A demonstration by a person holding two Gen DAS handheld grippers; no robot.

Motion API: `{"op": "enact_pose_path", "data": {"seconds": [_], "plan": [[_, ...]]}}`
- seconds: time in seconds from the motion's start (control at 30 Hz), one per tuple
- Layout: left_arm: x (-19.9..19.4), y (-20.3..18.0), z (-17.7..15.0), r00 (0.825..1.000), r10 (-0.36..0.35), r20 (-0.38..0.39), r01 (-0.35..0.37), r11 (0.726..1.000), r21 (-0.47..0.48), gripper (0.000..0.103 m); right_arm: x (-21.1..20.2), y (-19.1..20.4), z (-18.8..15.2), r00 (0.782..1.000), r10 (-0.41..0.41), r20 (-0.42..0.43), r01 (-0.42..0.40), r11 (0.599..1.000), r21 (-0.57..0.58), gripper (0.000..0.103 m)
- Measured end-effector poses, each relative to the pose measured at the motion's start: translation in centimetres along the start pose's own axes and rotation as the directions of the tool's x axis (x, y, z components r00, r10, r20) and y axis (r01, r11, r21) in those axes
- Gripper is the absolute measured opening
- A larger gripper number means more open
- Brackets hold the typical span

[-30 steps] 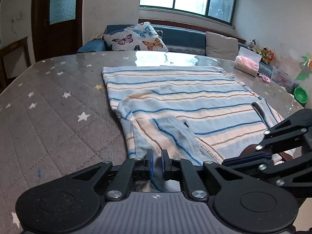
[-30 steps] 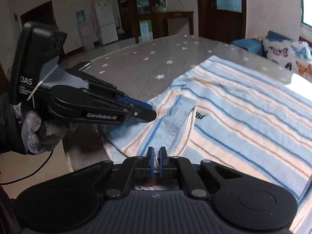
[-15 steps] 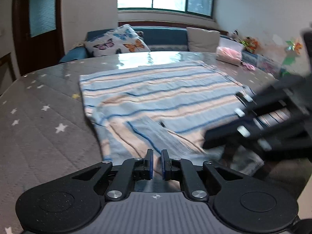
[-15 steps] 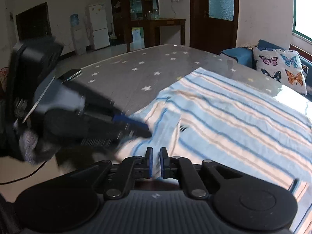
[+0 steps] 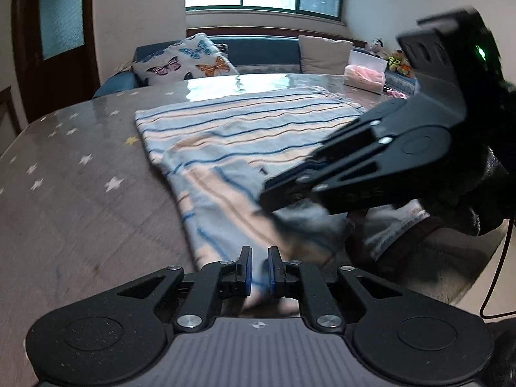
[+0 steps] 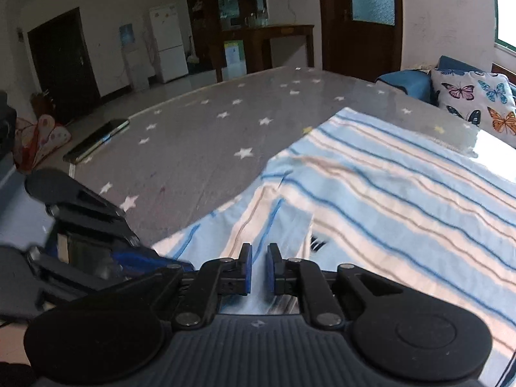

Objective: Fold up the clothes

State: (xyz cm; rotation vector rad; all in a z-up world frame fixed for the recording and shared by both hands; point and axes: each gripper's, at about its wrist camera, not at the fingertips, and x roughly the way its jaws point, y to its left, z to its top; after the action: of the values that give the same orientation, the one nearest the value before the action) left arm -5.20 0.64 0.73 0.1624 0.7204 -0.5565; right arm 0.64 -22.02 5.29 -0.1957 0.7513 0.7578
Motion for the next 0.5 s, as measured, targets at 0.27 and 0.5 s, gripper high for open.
{"op": "enact_pose_path", "data": {"seconds": [0.27,0.5], "plan": [[-1.9,-0.1,-0.6,1.000,-0.009,-0.006,0.009,0.999,0.034,0.024,-3.0,1.3,-3.1,0.999,0.007,-0.041,-0.010,0.998,-0.069,0.017],[-3.0,-2.2,-0.8,1.000,-0.027,-0.015,0.029,0.976,0.214,0.047,-8.0,0.8,-5.4,0.999,-0.028,-0.018,0.028,1.000,-0.010,0.027]]}}
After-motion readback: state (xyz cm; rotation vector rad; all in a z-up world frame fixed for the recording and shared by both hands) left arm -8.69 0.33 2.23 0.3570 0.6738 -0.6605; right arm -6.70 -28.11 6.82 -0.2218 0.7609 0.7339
